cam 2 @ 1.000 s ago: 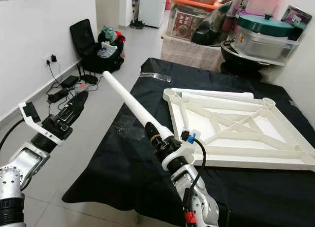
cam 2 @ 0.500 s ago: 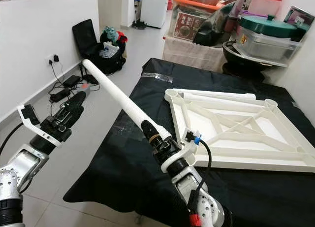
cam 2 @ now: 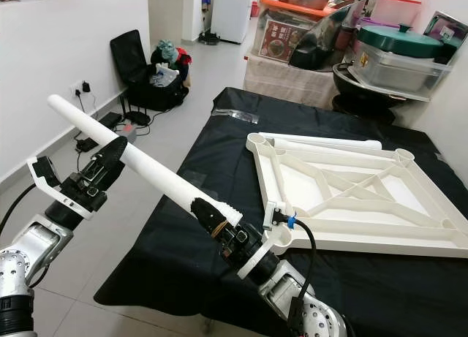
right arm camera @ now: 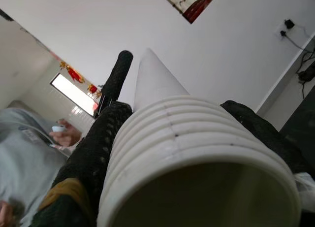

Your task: Building children table

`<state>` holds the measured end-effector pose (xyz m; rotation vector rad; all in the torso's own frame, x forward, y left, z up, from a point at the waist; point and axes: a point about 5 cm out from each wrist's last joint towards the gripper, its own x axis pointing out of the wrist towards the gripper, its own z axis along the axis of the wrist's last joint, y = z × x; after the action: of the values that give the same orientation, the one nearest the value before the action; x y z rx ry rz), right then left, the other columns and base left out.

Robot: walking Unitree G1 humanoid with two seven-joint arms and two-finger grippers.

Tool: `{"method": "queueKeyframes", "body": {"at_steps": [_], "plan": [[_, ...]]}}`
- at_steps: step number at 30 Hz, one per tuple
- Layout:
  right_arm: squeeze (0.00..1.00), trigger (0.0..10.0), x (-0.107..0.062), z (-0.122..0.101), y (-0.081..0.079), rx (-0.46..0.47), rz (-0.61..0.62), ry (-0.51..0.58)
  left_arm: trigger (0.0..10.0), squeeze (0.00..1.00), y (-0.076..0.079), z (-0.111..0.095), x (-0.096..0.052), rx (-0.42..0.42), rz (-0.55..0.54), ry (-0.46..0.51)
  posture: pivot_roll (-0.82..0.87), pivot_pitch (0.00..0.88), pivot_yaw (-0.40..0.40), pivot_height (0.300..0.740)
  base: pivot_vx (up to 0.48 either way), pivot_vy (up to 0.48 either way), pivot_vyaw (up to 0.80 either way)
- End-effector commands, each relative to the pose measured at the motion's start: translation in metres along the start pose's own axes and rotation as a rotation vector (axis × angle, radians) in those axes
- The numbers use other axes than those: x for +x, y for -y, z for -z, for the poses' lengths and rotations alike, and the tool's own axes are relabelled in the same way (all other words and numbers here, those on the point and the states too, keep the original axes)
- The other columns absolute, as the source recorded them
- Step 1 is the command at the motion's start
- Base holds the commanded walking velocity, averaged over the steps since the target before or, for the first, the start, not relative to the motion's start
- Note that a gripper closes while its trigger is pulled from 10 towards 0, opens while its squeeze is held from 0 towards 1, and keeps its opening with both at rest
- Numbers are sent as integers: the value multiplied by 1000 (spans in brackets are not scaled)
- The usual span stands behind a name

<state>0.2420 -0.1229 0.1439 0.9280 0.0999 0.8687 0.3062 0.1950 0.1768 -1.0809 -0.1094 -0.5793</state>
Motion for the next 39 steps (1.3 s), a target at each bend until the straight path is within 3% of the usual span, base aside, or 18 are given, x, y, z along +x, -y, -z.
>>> {"method": "queueKeyframes", "body": {"at_steps": [1, 6, 7, 10, 11, 25, 34, 35, 36, 37, 38, 39], "plan": [[0, 0, -2, -2, -6, -3, -42, -1, 10000, 0, -1, 3, 2, -10, -3, -17, 64, 0, -126, 740, 0, 0, 0], [0, 0, -5, 2, -5, -6, -50, -36, 10000, 0, 1, 0, 2, 8, 11, -5, 68, 0, -129, 740, 0, 0, 0], [0, 0, -6, 3, -3, -10, -44, -45, 1608, 0, 2, -1, 2, 15, 23, 1, 67, 0, -129, 740, 0, 0, 0], [0, 0, -6, 3, -2, -11, -40, -49, 1608, 0, 3, -2, 1, 19, 32, 5, 67, 0, -129, 740, 0, 0, 0], [0, 0, -6, 4, -1, -15, -36, -57, 0, 0, 6, -2, 1, 15, 54, 7, 70, 0, -130, 740, 0, 0, 0], [0, 0, -1, 4, 11, -46, 19, -78, 0, 0, 22, -3, 6, -9, 128, 19, 79, 0, -134, 740, 0, 0, 0], [0, 0, 10, 3, 29, -135, 119, -137, 0, 0, 48, 8, 14, -19, 231, -44, 95, 0, -141, 740, 0, 0, 0], [0, 10000, 10, 3, 29, -154, 118, -161, 0, 0, 48, 10, 14, -13, 231, -56, 96, 0, -141, 740, 0, 0, 0], [0, 10000, 10, 3, 29, -165, 113, -177, 0, 0, 48, 11, 14, -10, 227, -62, 95, 0, -141, 740, 0, 0, 0], [506, 10000, 10, 4, 28, -179, 109, -188, 0, 0, 46, 10, 14, -4, 220, -63, 93, 0, -139, 740, 0, 0, 0], [506, 10000, 10, 4, 28, -187, 107, -193, 0, 0, 46, 9, 14, -1, 216, -62, 93, 0, -139, 740, 0, 0, 0], [1000, 10000, 9, 4, 25, -179, 85, -192, 0, 0, 46, 9, 14, 3, 213, -63, 94, 0, -139, 740, 0, 0, 0]]}}
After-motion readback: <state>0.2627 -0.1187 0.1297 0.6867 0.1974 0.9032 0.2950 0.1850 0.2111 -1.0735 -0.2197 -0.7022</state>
